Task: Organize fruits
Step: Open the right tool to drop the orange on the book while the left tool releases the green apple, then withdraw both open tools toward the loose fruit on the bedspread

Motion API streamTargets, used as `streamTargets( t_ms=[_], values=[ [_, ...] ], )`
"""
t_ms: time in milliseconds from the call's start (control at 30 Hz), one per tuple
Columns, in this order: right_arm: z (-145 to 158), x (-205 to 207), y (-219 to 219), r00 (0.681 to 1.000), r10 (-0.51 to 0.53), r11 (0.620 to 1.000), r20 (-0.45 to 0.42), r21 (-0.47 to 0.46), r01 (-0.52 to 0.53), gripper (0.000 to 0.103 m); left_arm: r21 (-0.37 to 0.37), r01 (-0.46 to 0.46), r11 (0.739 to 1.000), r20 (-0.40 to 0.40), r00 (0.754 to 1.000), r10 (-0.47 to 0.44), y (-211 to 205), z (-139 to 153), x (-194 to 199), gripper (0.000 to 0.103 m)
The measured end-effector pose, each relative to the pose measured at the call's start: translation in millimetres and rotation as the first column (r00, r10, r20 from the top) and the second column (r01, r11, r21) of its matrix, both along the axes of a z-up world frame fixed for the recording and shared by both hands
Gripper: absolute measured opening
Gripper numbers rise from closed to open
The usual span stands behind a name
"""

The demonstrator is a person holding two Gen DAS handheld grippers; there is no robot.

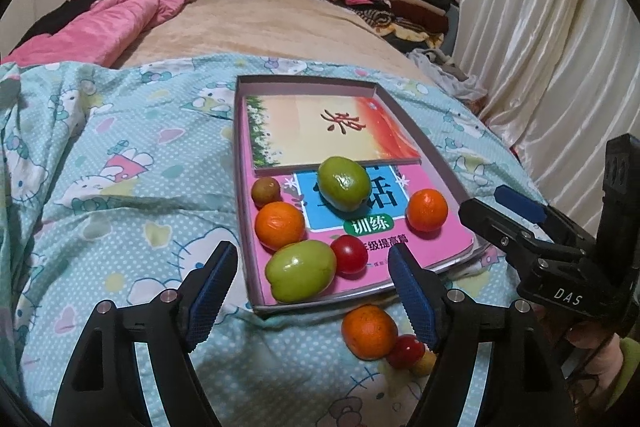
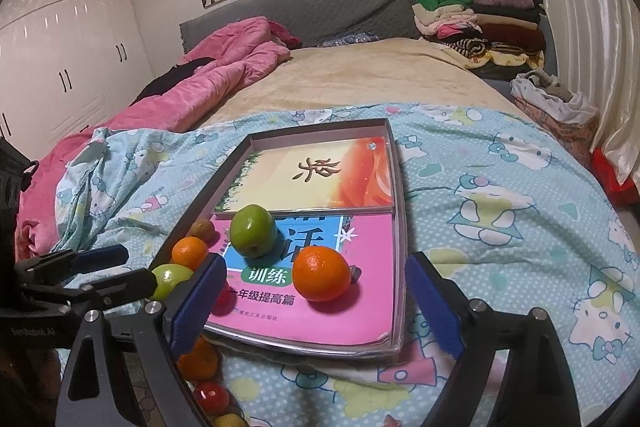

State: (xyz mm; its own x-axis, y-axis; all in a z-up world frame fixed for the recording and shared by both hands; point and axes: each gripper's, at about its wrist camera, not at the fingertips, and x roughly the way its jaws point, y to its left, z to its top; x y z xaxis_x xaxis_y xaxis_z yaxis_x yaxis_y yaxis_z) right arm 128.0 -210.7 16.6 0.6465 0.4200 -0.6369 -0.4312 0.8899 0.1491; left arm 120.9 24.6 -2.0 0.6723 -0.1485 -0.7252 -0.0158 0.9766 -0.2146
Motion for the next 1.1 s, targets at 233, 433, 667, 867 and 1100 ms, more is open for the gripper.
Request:
streamTargets(
  t_ms=[233,433,667,867,1100],
  values=[
    [9,-8,-7,1.0,-0.007,1.0,0.016,0.02,0.007,0.093,-0.023,-0.001,1.0,0.011,1.0,0.001,6,5,-6,0.079],
    [15,-20,-15,1.0,-0.003,0.999,0.01,0.036,0.002,0.094,-0.028,0.005,1.0,0.013,1.0,-0.004,5,7,-13,0.079],
    [19,-33,-15,1.0,-0.003,1.0,-0.002,0.019,0.003,0.094,-0.028,0.013,1.0,0.001,1.0,-0.013,3,8,-18,0.079],
    [22,-46,-12,1.0,0.011,1.0,-0.003,-0.008,-0.011,0.094,-0.019,0.026,0.999,-0.005,1.0,-0.026,0,9,-21,0.079],
    [14,-54,-10,0.999,0.015,0.998,-0.051,-0.062,-0.018,0.094,-0.013,0.033,0.999,-0.019,0.999,-0.034,-3,8,-23,0.079]
  ],
)
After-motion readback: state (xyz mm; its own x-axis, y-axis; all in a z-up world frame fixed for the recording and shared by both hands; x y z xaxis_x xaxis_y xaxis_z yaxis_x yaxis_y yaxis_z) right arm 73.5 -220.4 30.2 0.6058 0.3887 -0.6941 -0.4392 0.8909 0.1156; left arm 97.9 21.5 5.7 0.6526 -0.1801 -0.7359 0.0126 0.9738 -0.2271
